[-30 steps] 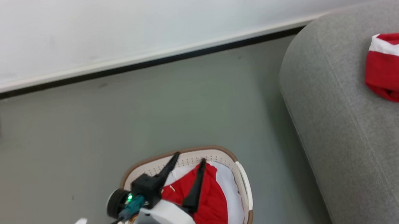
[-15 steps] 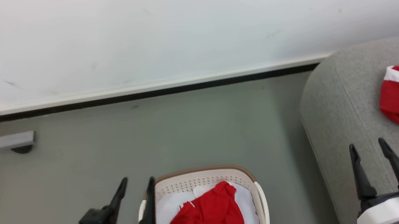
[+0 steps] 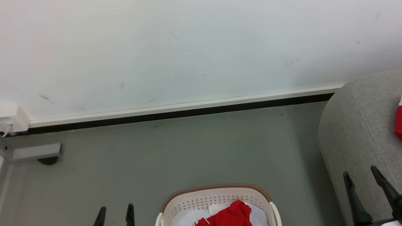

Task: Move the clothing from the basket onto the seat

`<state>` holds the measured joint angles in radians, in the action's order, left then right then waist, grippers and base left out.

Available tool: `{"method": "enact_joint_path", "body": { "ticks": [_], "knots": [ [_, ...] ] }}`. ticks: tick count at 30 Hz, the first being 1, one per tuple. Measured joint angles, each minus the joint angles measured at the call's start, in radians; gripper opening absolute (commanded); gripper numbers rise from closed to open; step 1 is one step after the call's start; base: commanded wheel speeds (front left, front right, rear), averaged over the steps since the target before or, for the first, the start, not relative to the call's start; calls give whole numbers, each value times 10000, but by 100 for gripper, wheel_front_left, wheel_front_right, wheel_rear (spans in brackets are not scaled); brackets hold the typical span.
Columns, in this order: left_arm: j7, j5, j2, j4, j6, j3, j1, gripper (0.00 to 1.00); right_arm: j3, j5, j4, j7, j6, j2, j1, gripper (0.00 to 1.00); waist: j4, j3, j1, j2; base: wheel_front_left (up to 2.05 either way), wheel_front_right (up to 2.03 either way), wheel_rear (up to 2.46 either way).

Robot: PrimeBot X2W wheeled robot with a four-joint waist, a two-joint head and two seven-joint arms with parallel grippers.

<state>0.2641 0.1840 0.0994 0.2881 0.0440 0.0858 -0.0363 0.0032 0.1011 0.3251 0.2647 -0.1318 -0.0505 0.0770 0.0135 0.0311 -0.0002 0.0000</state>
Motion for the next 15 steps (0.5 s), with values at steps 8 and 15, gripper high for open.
{"method": "enact_joint_path", "body": {
  "ticks": [8,15],
  "knots": [
    [0,-355,-228,-2,295,-374,38,100,171,100,10,0,0,6,42,100,17,138,1,0,0,0,0],
    [0,-732,-343,1009,602,247,-860,100,238,472,-52,0,0,10,539,100,-247,857,1,0,0,0,0]
  ]
}}
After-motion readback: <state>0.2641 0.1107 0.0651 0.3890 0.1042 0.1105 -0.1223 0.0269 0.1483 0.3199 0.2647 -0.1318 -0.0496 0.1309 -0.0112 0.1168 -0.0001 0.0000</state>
